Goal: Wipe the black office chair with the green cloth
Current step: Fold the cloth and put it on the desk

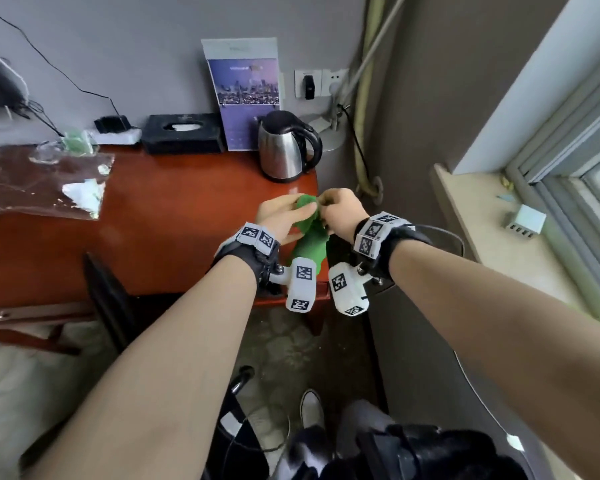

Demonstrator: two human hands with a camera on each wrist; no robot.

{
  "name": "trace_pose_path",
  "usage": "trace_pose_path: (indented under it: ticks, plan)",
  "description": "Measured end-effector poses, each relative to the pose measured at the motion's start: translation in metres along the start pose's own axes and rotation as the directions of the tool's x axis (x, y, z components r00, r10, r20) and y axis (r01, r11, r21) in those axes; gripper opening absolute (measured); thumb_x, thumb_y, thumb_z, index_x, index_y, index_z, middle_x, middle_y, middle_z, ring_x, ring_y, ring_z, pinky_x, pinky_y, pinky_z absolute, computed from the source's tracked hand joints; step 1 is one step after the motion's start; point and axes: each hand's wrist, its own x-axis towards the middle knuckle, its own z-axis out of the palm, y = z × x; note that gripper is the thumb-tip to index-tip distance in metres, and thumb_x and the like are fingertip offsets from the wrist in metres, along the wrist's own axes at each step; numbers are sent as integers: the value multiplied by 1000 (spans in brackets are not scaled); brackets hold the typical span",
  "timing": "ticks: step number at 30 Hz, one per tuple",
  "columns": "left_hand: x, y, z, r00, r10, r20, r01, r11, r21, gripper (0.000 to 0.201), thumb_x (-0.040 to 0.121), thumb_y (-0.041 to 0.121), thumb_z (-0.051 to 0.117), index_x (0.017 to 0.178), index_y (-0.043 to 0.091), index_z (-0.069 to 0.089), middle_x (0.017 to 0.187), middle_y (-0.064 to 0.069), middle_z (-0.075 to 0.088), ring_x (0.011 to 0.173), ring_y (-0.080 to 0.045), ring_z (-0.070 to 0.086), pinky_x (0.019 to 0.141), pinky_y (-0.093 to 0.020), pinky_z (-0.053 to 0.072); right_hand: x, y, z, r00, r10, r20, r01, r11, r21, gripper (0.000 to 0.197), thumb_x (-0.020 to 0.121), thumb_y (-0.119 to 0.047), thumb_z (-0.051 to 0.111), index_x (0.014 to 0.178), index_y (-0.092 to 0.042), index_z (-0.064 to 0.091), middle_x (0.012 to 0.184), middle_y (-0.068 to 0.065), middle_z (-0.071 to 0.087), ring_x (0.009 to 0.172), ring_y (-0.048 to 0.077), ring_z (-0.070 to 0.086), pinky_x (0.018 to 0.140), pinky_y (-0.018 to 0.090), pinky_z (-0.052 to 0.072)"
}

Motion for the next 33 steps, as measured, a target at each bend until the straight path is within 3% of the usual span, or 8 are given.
trace_pose_path:
  ticks: [4,8,13,16,19,22,25,33]
  plan:
    - [24,7,-13,999,-5,40,3,999,41,49,87,8,75,133,15,61,124,-1,68,103,-14,64,81,-28,57,26,-8,6,1000,20,7,-20,1000,-6,13,90,-12,51,84,-16,62,84,6,62,77,22,57,75,35,52]
    - [45,12,-20,999,13,43,-20,984,176,52,83,-3,75,131,13,61,117,-7,69,105,-17,65,89,-31,57,56,-11,9,996,57,71,-64,993,98,19,84,-8,54,71,-19,62,73,5,62,73,25,59,69,39,53]
    - [67,14,-30,998,-3,-64,19,967,253,30,84,-4,73,113,1,67,94,-9,68,94,-21,65,77,-29,58,77,-16,8,984,90,157,-119,975,186,25,85,3,44,77,-12,62,76,14,66,67,29,66,68,47,61]
    - [78,13,-35,991,19,-134,21,956,293,8,87,1,72,90,7,69,78,-3,65,82,-17,62,68,-27,58,88,-15,11,979,103,178,-140,968,209,27,84,6,38,85,-7,62,73,15,65,67,31,69,70,49,61]
    - [83,11,-41,980,45,-194,18,951,310,18,90,5,70,74,14,65,70,-3,58,75,-16,58,63,-26,58,96,-13,17,975,108,196,-155,957,246,27,89,4,41,76,-11,59,71,13,63,68,32,67,73,52,60]
    - [82,14,-41,985,-9,-173,55,963,262,5,93,12,68,90,8,67,89,-9,65,86,-20,62,70,-29,60,100,-14,23,970,92,224,-150,955,255,25,90,0,44,74,-14,58,74,14,62,70,31,65,75,52,59]
    - [77,21,-37,990,-95,-102,114,972,207,26,93,20,70,115,8,67,106,-6,73,95,-19,71,85,-35,58,104,-15,22,956,88,278,-165,950,265,22,89,-3,49,74,-14,60,70,12,62,65,28,62,72,48,57]
    - [75,24,-35,982,-86,-170,128,958,258,33,98,36,61,114,7,62,98,-12,71,79,-25,73,72,-35,60,113,-19,14,894,163,418,-266,943,201,6,82,-6,50,83,-5,56,69,8,54,54,21,52,55,26,45]
